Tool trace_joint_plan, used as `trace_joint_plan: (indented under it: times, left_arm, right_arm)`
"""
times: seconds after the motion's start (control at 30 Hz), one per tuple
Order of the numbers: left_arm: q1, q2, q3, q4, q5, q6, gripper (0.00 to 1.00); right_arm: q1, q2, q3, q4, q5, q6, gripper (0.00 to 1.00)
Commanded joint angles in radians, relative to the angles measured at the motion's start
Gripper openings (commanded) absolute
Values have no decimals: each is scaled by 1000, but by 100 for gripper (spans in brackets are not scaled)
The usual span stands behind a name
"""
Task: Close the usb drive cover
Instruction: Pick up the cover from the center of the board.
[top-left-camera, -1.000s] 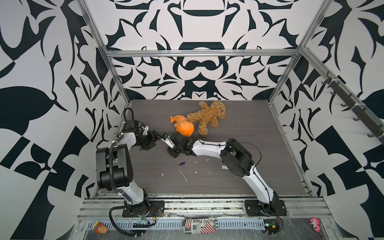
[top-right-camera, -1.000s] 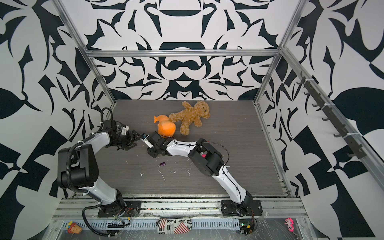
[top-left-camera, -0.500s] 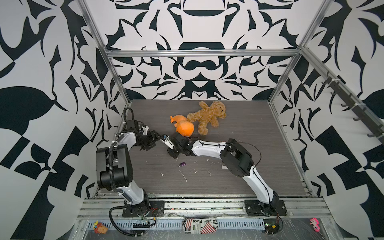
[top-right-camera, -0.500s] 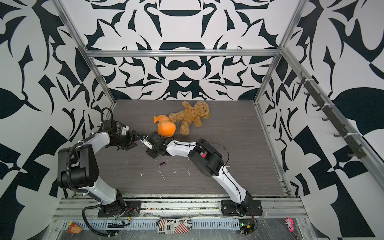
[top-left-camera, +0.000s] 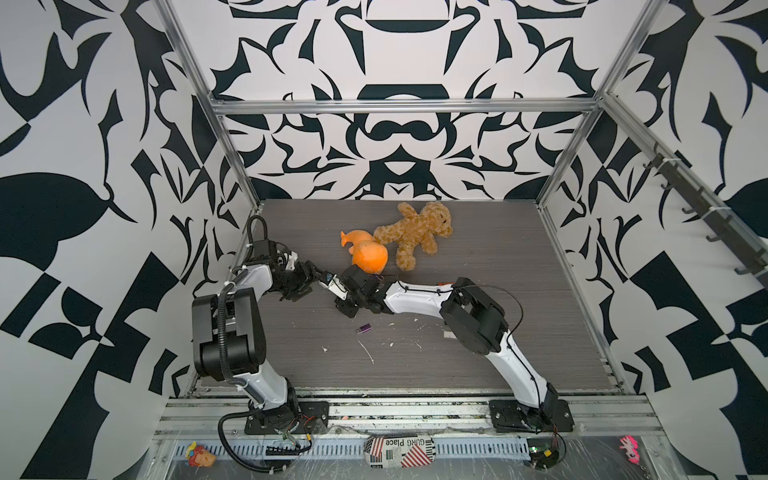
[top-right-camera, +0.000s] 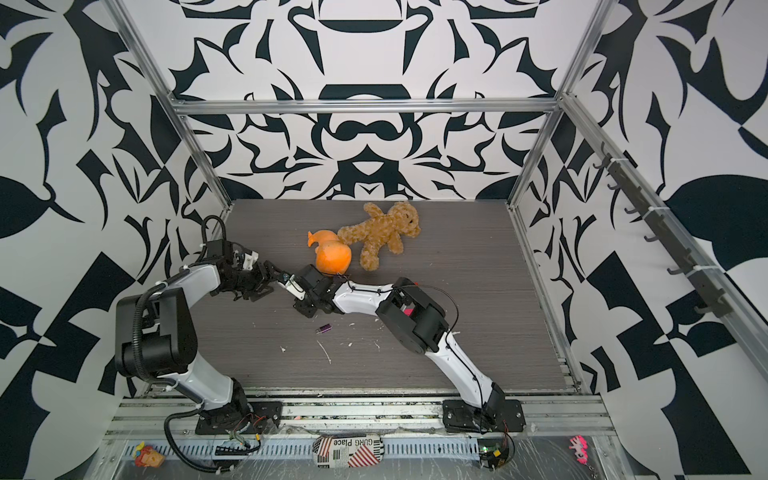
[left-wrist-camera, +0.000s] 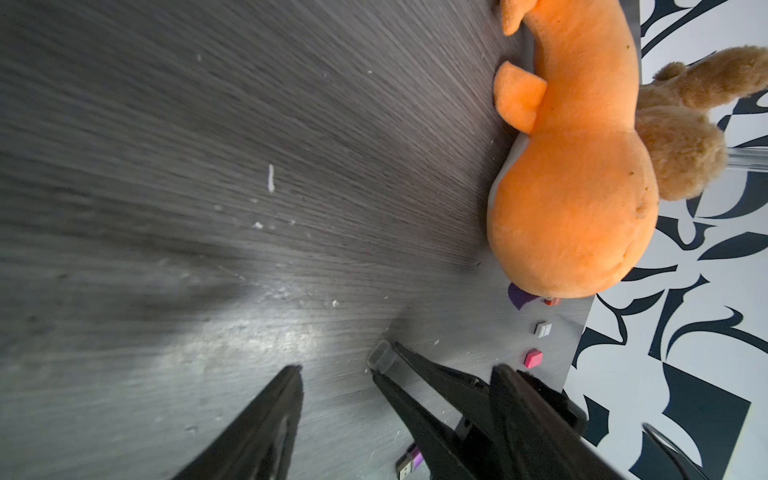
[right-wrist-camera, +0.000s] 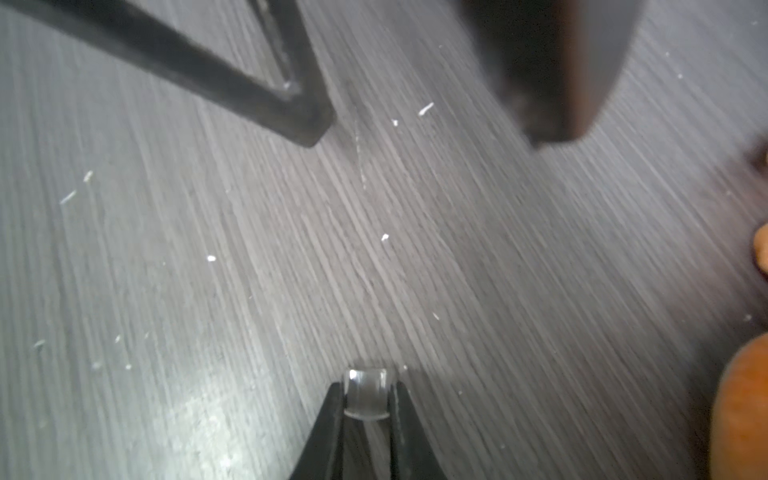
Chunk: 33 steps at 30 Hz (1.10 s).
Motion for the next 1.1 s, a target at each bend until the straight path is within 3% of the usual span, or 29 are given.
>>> trace_joint_plan:
  times: [0.0,0.23,0.73,1.07]
  left_arm:
    - [2,21,-27,-10,36,0,73]
    - [-26,23,-68,18,71,-14,68]
    - [-168,66,-148,205,198,-121,59]
    - [-194,64,-227,339,304,-169,54]
  right_arm:
    - [-19,-76,-99,22,-99,-115,18]
    - [-133,-157,-208,109,-389,-125,17]
    - [-198,-246,-300,49,-544,-378,18]
    - [-239,-261,-338,88,-595,-403,18]
